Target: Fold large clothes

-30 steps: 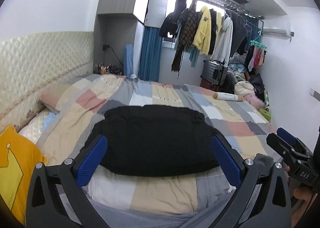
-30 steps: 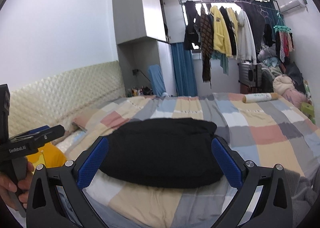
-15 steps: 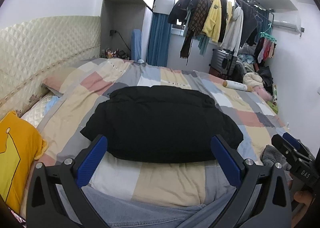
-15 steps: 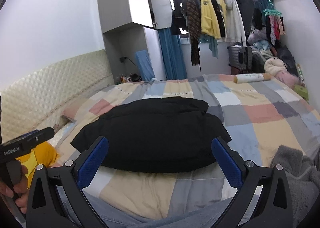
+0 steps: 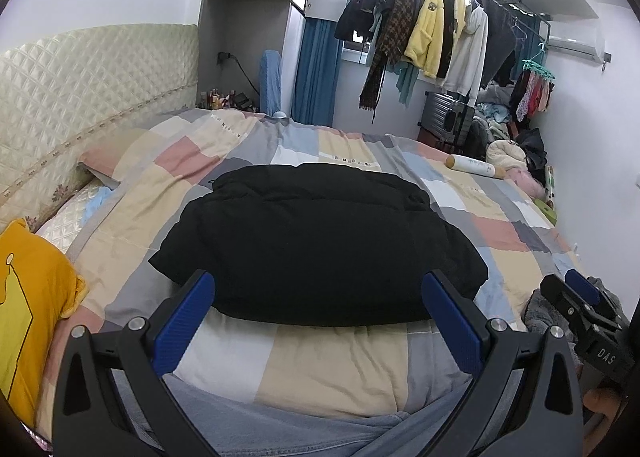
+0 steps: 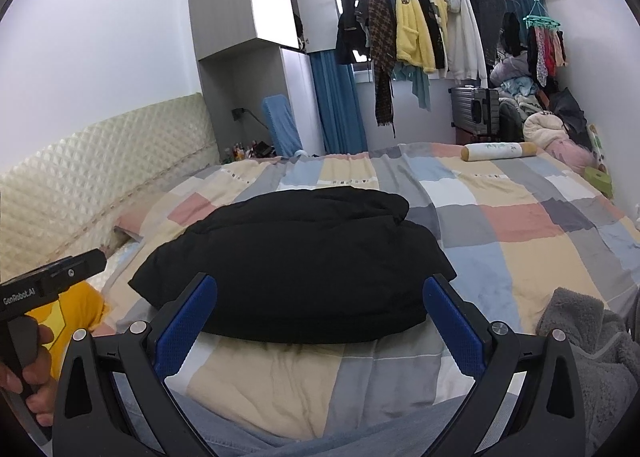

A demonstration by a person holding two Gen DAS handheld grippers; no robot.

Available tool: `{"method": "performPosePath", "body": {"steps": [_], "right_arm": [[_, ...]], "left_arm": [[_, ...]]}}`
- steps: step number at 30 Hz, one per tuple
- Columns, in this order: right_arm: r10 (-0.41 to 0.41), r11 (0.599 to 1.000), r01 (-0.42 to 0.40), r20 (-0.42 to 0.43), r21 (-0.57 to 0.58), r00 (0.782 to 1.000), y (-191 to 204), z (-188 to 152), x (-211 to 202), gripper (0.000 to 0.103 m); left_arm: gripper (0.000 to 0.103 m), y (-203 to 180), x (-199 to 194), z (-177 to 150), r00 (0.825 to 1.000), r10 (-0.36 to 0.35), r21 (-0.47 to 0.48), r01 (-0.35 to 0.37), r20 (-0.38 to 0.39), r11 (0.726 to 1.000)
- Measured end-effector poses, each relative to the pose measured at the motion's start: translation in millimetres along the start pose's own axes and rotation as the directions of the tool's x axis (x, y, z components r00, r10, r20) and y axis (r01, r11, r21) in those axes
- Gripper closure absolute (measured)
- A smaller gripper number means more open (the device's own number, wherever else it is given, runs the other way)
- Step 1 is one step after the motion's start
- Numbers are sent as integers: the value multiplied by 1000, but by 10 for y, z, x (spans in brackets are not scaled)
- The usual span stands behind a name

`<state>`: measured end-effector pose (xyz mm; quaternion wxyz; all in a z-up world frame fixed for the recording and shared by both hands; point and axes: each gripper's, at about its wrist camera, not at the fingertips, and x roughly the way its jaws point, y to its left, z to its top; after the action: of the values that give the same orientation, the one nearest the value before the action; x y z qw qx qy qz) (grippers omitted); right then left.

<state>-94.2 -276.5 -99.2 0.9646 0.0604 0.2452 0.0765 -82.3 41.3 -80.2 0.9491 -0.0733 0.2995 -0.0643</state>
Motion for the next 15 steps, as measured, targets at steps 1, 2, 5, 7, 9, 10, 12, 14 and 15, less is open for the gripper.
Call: {"method": "performPosePath", "body": {"steps": [1, 2, 5, 7, 9, 10, 12, 14, 15], "right_arm": [[0, 1000, 0, 1, 1, 1000, 4, 0, 1, 0], [0, 1000, 0, 1, 1, 1000, 10, -3, 3, 0], [1, 1000, -1, -2, 4, 1000, 11, 2, 5, 0], [0, 1000, 0, -3, 5, 1000, 9, 3, 4, 0], [0, 1000, 0, -1, 7, 1000, 3, -2, -1, 0], [-1, 1000, 1, 0, 5, 1000, 1, -1, 4, 0], [-8, 1000, 8, -4, 10, 1000, -11, -9, 16, 0], [-8, 1000, 8, -5, 16, 1000, -25, -18, 23, 0], [-11, 1000, 11, -8, 17, 1000, -26, -16, 31, 0]], "left_arm": [[0, -2, 4, -1, 1000, 2, -1, -2, 0, 1000], [0, -3, 14, -4, 1000, 4, -2, -4, -1, 1000], [0, 5, 46, -13, 1000, 4, -3, -4, -9, 1000], [0, 16, 53, -21, 1000, 3, -3, -3, -13, 1000], [0, 12, 61, -33, 1000, 6, -2, -7, -13, 1000], [0, 11, 68, -32, 1000, 7, -2, -7, -19, 1000], [0, -2, 73, -53, 1000, 2, 0, -2, -26, 1000], [0, -4, 73, -60, 1000, 6, 2, -6, -26, 1000], [0, -2, 73, -64, 1000, 12, 2, -11, -26, 1000]]}}
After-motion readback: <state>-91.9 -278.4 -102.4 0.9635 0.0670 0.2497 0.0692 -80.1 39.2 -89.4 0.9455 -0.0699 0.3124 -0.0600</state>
